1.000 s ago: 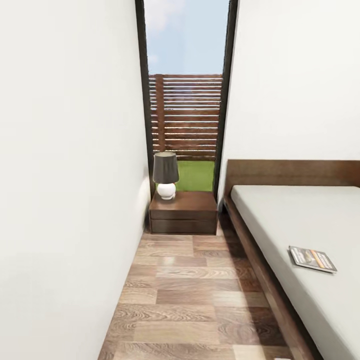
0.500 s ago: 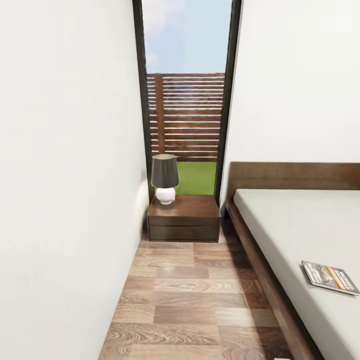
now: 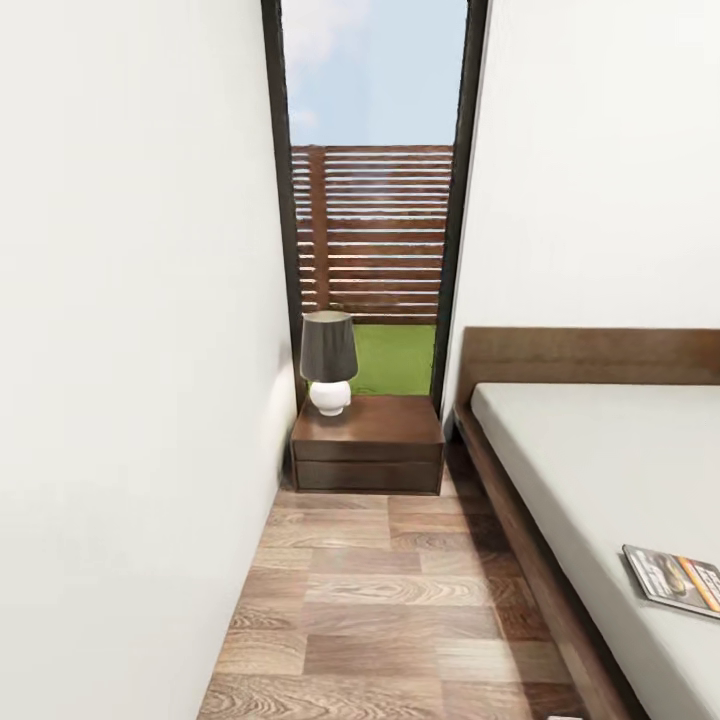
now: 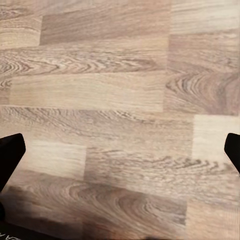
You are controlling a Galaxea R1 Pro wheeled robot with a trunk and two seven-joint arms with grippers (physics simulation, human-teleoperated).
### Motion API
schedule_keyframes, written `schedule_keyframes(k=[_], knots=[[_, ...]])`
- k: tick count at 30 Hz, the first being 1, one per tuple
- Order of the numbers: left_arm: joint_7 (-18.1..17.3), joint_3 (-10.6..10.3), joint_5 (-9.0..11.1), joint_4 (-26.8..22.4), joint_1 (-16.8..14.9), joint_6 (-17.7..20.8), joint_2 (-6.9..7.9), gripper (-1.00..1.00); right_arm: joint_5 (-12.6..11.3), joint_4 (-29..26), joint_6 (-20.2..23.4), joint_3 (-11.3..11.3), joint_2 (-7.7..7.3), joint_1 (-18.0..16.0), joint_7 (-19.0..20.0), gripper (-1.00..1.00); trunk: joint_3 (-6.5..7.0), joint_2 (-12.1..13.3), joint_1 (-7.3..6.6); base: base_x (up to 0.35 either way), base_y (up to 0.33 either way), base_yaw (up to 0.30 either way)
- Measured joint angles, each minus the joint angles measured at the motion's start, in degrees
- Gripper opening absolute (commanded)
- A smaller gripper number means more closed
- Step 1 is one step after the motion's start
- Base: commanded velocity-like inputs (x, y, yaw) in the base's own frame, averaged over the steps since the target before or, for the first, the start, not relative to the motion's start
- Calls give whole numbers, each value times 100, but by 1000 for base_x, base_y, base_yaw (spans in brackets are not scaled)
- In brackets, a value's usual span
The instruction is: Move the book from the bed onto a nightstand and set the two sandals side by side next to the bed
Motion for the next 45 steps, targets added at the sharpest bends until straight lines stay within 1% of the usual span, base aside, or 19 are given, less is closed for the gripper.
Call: schedule_keyframes(k=[45], knots=[[0,0,0,4,0,0,-3,100,0,0,0,0,0,0,9,100,0,0,0,318,0,0]])
